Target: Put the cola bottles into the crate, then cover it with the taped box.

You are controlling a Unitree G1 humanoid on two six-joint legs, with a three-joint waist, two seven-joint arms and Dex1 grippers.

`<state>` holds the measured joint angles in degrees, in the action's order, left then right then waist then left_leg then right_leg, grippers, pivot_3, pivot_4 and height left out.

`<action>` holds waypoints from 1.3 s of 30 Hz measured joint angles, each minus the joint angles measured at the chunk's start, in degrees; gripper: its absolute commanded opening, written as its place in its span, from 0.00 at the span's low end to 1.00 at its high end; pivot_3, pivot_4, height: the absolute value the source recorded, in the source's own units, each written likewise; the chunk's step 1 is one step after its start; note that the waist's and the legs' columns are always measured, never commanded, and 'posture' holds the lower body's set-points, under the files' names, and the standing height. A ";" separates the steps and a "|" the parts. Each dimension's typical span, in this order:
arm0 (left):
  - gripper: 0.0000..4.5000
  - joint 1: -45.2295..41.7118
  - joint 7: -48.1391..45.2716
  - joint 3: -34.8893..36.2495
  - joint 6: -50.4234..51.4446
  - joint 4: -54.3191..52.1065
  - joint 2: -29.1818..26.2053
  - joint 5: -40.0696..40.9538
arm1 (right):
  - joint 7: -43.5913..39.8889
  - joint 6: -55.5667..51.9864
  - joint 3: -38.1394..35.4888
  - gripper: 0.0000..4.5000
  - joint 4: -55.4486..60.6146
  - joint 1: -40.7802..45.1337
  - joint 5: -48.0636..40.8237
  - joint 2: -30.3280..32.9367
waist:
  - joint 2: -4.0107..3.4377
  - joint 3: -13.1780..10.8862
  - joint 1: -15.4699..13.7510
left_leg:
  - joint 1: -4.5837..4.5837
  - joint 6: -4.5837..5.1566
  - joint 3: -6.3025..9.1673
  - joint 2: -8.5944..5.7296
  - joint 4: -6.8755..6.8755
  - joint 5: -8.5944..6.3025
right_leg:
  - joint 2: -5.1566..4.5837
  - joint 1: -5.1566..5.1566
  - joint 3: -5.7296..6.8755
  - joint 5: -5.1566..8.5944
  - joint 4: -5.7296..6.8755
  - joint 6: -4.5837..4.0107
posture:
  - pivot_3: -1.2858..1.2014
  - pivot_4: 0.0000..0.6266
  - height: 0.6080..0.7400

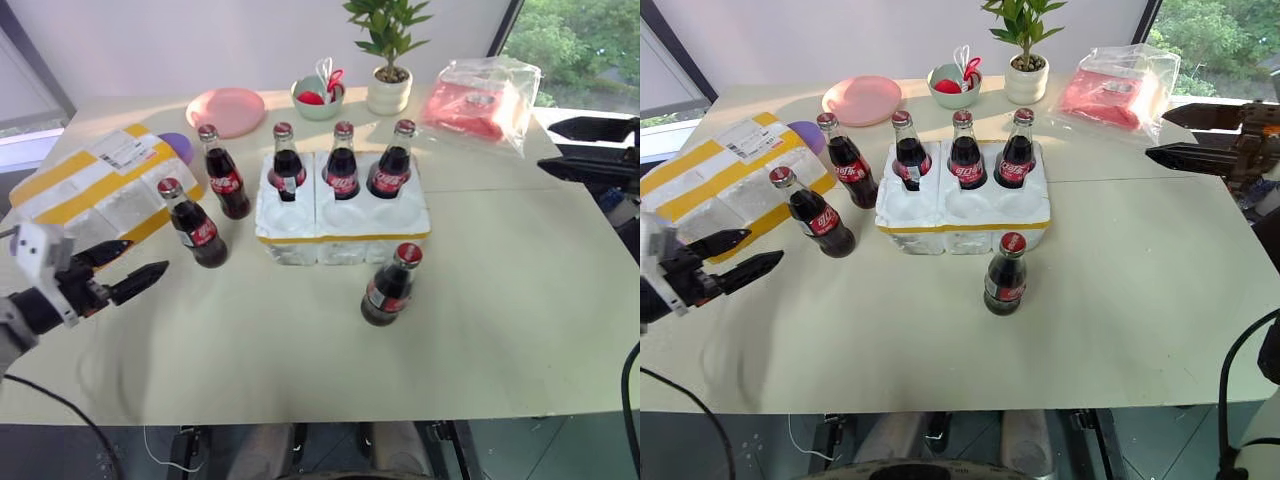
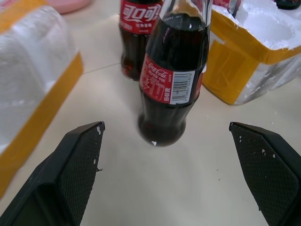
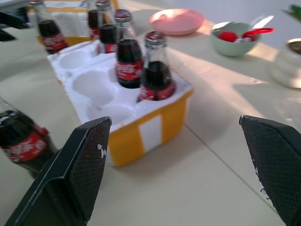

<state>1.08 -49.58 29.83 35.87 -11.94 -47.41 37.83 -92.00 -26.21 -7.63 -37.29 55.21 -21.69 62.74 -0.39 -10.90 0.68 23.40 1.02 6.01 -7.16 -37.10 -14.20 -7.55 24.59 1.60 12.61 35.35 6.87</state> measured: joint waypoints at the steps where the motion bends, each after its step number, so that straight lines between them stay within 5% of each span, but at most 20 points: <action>1: 0.99 -1.57 -0.16 -1.68 -0.52 1.11 0.00 -0.78 | -0.10 -0.86 0.67 1.00 1.62 -0.04 -0.61 -0.33 | 0.00 0.00 0.00 | 0.00 0.00 0.00 0.00 0.00 0.00 | 0.00 0.02 0.00 0.00 0.03 0.00 | 0.52 0.24 1.00; 8: 0.99 -14.43 -2.36 -12.23 -5.61 12.52 1.49 -6.25 | -0.16 -6.22 1.74 1.00 11.81 -1.98 -4.94 -1.65 | 0.00 0.00 -0.08 | 0.00 -0.05 0.00 -0.02 -0.05 0.05 | 0.01 0.05 0.05 -0.01 0.18 0.01 | 0.52 0.24 1.00; 21: 0.99 -23.37 -5.18 -18.88 -10.20 23.31 5.48 -10.68 | 4.19 -13.19 -0.45 1.00 21.51 -5.77 -10.11 -1.99 | 0.01 0.00 -0.06 | 0.02 0.08 0.00 -0.02 -0.09 0.14 | -0.03 0.11 0.05 -0.02 0.30 0.01 | 0.52 0.24 1.00; 25: 0.62 -23.56 -5.69 -18.77 -10.45 23.62 5.67 -10.94 | 5.38 -13.44 -1.20 1.00 22.55 -6.51 -10.79 -1.98 | 0.01 0.00 -0.06 | 0.02 0.09 0.00 -0.02 -0.09 0.14 | -0.03 0.12 0.04 -0.02 0.33 0.01 | 0.52 0.24 1.00; 34: 0.63 -23.45 -10.00 -18.50 -2.24 17.83 2.40 -6.66 | 6.69 -12.65 -1.96 1.00 23.66 -9.89 -11.11 -1.95 | 0.16 -0.09 -0.03 | 0.09 0.09 0.01 -0.03 -0.10 0.15 | -0.02 0.21 0.04 -0.02 0.38 0.02 | 0.52 0.24 1.00; 39: 0.63 -30.50 -15.22 -18.53 6.17 12.95 -2.32 -0.55 | 6.78 -11.62 -2.14 1.00 23.66 -11.72 -11.11 -1.97 | 0.36 -0.23 -0.25 | 0.10 0.06 0.01 -0.04 -0.20 0.17 | 0.02 0.21 0.05 -0.02 0.50 0.01 | 0.52 0.24 1.00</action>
<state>-29.42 -64.80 11.30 42.04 1.01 -49.73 37.28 -85.21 -37.83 -9.77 -13.63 43.49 -32.80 60.77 -0.04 -11.13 0.43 23.50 1.08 6.03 -7.20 -37.29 -14.03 -7.53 24.81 1.65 12.59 35.85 6.88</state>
